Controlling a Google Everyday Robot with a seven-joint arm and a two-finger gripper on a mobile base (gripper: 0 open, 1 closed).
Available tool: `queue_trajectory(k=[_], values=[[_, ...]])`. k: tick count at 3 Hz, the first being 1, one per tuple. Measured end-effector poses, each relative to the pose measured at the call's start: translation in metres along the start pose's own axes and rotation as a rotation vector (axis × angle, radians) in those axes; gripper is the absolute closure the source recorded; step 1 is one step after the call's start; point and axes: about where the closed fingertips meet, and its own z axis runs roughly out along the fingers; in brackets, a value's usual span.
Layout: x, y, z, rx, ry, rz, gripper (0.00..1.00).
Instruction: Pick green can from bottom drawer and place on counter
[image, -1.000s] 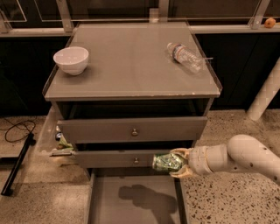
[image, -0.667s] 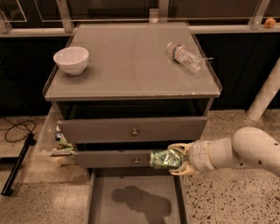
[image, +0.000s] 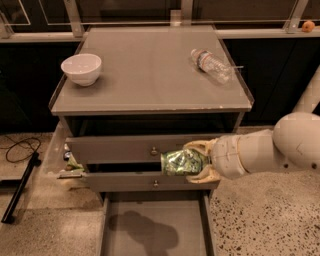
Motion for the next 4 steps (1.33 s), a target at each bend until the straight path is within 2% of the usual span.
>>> queue_trajectory(k=[1,2,3,4], values=[[-0.040,-0.036,-0.020,0.015,0.016,-0.025,1.00],[-0.069,-0.085,-0.041,0.040,0.006,-0.007,1.00],[-0.080,-0.141,-0.075,0.131,-0.016,0.019,1.00],[-0.080,-0.145,-0.073,0.134,-0.020,0.016,1.00]])
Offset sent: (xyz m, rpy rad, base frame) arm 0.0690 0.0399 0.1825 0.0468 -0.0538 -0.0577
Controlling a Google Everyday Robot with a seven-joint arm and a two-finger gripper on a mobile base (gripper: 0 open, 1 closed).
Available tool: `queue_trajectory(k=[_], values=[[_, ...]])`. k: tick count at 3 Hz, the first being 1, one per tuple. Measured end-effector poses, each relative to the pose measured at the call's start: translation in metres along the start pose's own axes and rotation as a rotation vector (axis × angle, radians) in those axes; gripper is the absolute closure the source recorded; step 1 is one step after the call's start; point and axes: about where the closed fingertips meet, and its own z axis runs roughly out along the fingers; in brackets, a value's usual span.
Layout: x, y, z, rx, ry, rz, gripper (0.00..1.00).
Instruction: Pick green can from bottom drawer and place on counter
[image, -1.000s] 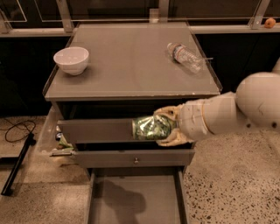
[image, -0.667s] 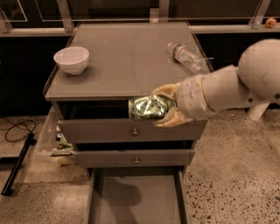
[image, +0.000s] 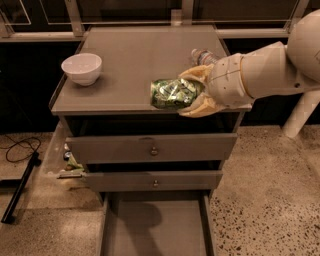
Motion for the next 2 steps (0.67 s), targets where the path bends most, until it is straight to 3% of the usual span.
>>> queue_trajectory(k=[1,2], values=[[0.008,-0.028,0.008,0.012,-0.027,0.012,1.00],[0.028,-0.072,0.028,0.018,-0.106,0.083,1.00]])
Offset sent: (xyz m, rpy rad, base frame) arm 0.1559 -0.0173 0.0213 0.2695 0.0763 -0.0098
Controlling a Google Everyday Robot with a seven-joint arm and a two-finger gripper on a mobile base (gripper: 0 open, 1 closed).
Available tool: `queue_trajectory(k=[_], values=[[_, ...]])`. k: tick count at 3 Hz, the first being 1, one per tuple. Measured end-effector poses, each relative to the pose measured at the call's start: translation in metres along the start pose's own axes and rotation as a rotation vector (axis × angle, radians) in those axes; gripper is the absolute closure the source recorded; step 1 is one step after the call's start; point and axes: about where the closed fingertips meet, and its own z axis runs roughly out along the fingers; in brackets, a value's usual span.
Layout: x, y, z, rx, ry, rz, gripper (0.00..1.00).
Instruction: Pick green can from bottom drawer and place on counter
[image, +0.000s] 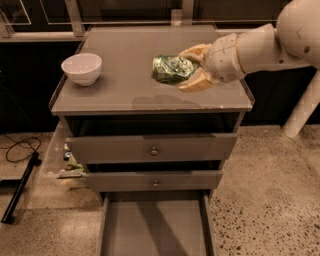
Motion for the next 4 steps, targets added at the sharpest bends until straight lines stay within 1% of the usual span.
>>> queue_trajectory(k=[1,2,3,4], values=[[0.016,-0.039,0.021,-0.005,-0.074,0.080,1.00],[0.022,-0.065,0.045,-0.036,-0.117,0.140,1.00],[0.035,-0.079,0.074,-0.075,-0.097,0.209,1.00],[0.054,-0.091,0.092,-0.064,0.035,0.259,1.00]])
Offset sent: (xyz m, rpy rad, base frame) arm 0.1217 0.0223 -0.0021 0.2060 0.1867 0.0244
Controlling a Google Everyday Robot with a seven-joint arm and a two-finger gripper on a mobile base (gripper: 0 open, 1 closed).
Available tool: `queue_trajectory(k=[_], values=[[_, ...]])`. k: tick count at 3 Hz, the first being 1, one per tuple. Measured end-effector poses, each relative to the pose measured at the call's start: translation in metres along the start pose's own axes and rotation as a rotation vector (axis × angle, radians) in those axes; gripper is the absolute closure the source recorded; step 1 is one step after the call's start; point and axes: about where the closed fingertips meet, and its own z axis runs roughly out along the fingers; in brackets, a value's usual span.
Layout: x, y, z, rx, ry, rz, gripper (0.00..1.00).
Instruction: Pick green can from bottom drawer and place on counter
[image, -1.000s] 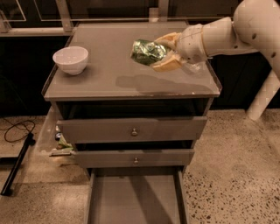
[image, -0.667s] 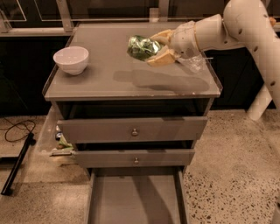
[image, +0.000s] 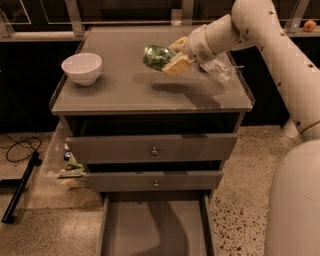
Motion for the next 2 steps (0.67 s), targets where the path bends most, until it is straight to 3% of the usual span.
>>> queue_trajectory(k=[1,2], values=[[0.020,-0.009,0.009,0.045,0.112,0.061,1.00],[0.034,-0.012,0.017,0.077,0.139,0.111,1.00]])
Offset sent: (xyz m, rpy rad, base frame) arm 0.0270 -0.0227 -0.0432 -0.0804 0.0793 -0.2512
